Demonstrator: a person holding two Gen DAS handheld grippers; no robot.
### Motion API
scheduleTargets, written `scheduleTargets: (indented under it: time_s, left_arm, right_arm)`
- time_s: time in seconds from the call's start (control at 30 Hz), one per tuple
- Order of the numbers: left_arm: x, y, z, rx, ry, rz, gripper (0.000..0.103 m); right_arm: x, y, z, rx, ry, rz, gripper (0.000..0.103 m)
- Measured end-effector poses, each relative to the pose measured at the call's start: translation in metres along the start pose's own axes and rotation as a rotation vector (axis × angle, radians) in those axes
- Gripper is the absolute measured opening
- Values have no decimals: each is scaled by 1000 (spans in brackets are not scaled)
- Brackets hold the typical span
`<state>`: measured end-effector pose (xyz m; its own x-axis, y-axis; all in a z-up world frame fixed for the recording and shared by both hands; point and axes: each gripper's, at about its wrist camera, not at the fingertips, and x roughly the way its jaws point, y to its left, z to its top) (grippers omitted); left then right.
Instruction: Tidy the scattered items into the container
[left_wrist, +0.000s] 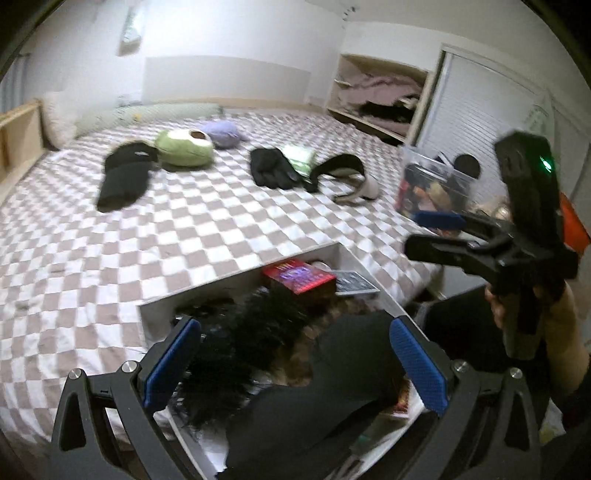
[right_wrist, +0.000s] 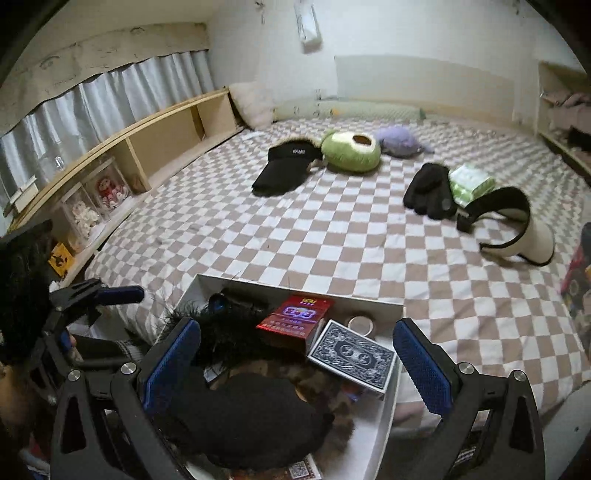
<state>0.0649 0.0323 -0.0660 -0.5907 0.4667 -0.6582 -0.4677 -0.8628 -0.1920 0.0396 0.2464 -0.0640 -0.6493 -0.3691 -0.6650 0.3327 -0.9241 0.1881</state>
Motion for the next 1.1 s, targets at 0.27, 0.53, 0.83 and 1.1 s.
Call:
scheduleTargets:
  time_s: [0.27, 0.53, 0.83, 1.1]
  left_arm:
    - [-11, 9, -9, -49, -55, 109, 103]
    - [-17, 9, -18, -82, -77, 200, 103]
    - [-20, 6, -31, -108, -91, 255, 103]
    - [-18, 4, -43, -134, -84, 296, 103]
  right_arm:
    - [-15, 0, -20, 1, -76, -60, 103]
    - [-25, -2, -32, 13, -121, -104, 103]
    - [-25, 4, -46, 3, -112, -118, 103]
    - [-26, 13, -59, -15, -117, -145, 103]
